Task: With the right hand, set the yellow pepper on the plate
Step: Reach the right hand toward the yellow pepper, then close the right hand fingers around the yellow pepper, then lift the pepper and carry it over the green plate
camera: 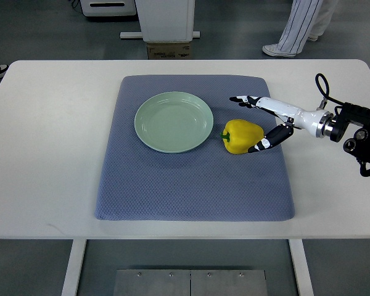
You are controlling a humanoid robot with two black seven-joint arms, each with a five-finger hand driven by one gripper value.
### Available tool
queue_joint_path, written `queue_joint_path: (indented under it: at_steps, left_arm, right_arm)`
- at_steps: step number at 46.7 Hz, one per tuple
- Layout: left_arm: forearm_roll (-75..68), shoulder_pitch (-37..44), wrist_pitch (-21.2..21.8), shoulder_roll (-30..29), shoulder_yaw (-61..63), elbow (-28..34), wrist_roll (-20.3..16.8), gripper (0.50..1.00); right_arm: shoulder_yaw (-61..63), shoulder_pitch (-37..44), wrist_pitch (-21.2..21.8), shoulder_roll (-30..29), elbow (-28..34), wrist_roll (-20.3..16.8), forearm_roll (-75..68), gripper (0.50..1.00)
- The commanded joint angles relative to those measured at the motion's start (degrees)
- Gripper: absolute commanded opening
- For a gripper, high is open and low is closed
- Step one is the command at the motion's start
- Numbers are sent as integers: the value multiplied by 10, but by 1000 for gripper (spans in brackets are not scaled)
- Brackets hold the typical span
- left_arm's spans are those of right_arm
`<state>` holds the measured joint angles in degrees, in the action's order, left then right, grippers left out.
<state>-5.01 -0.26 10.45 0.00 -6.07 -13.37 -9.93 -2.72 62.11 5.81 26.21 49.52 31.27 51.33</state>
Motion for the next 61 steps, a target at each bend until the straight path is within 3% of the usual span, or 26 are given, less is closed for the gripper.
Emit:
queue_joint_path:
  at_steps: [1, 25, 45, 55, 61]
  left_arm:
    - [0, 0, 0, 0, 0, 0, 0, 1000]
    - [0, 0, 0, 0, 0, 0, 0, 1000]
    - [0, 0, 0, 0, 0, 0, 0, 1000]
    - [0, 0, 0, 0, 0, 0, 0, 1000]
    - [0, 0, 0, 0, 0, 0, 0, 1000]
  right_arm:
    - [-6, 0, -2, -3, -1, -2, 0, 968]
    - [-7, -3, -5, -38, -10, -32, 0, 924]
    - [-16, -9, -5, -59, -55, -32, 0, 880]
    - [-26, -9, -5, -60, -61, -31, 0, 770]
    - [-26, -9, -6, -60, -65, -31, 0, 652]
